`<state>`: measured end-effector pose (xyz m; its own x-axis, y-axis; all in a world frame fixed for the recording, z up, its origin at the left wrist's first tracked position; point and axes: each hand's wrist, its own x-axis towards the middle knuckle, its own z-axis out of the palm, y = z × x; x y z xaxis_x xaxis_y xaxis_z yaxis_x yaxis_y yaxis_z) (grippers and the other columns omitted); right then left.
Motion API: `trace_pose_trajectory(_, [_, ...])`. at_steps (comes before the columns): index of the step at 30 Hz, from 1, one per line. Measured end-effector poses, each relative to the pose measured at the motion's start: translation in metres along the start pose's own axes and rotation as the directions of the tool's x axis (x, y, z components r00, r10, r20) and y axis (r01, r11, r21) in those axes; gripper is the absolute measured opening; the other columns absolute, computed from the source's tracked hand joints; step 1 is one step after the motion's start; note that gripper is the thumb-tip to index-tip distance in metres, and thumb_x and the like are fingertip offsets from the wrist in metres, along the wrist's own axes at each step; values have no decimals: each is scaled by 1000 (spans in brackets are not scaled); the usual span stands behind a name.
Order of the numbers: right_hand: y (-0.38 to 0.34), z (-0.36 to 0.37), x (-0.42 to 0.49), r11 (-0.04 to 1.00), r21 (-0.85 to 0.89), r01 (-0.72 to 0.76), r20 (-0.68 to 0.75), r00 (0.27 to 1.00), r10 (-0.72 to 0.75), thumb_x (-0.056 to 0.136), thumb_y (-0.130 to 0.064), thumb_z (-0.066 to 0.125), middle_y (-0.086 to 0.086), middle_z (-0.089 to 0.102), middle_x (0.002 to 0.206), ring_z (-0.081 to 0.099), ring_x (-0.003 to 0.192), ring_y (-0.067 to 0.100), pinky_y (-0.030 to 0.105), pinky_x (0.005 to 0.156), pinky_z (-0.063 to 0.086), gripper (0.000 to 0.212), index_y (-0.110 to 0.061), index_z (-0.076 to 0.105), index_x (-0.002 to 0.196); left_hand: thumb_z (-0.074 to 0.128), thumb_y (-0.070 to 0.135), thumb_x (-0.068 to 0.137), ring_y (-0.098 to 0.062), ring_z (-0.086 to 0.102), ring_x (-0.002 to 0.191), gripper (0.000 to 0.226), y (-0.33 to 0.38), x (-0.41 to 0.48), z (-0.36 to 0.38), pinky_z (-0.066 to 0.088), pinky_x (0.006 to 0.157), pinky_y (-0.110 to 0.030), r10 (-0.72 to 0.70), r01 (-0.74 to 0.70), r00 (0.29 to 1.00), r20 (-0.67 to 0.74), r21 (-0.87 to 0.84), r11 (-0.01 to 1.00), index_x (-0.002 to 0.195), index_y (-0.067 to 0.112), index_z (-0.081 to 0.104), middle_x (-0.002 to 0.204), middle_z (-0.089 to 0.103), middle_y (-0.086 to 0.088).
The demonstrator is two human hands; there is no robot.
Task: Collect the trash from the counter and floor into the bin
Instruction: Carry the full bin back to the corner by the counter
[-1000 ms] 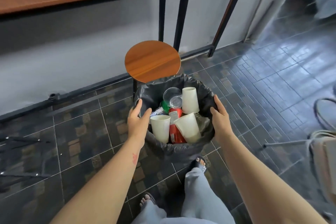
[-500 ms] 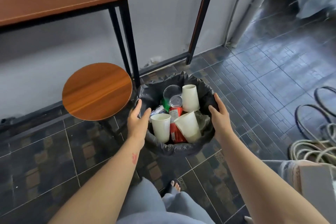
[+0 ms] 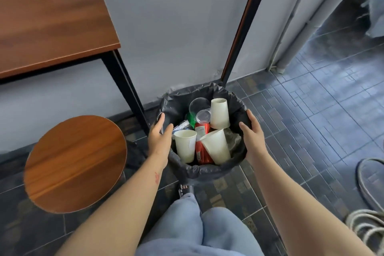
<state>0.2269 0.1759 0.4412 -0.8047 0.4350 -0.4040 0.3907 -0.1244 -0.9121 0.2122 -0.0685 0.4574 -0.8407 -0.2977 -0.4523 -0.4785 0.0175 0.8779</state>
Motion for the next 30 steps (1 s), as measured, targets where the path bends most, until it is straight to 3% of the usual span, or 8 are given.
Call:
trace_pose_trajectory(12, [-51, 43, 180, 990, -133, -44, 233, 970, 74, 94, -12, 56, -10, 57, 136, 55, 124, 12, 41, 108, 43, 51, -44, 52, 134, 57, 19, 97, -13, 39, 138, 48, 37, 95, 85, 32, 112, -33, -127, 93, 966, -223, -155, 983, 142, 36, 50, 155, 33, 8])
trace_pose_trajectory(18, [-53, 67, 266, 951, -296, -86, 408, 889, 207, 93, -16, 56, -12, 55, 137, 54, 125, 13, 45, 109, 42, 51, -63, 57, 113, 57, 21, 98, -12, 38, 139, 47, 21, 122, 135, 28, 104, -23, -269, 160, 865, -423, -275, 948, 141, 36, 51, 157, 31, 7])
trace_pose_trajectory(25, [-12, 95, 341, 906, -416, -83, 470, 833, 292, 94, -12, 56, -18, 56, 133, 55, 119, 3, 37, 110, 40, 52, -55, 56, 124, 57, 22, 96, -16, 43, 135, 44, -38, 175, 176, 31, 112, -31, -438, 260, 741, -509, -384, 886, 138, 36, 55, 149, 42, 1])
trace_pose_trajectory(30, [57, 126, 392, 869, -479, -124, 455, 812, 366, 94, -14, 56, -17, 56, 134, 53, 124, 7, 40, 111, 39, 52, -59, 57, 119, 55, 22, 98, -17, 45, 134, 43, -106, 235, 190, 31, 111, -32, -494, 302, 692, -526, -411, 860, 139, 34, 54, 148, 44, 3])
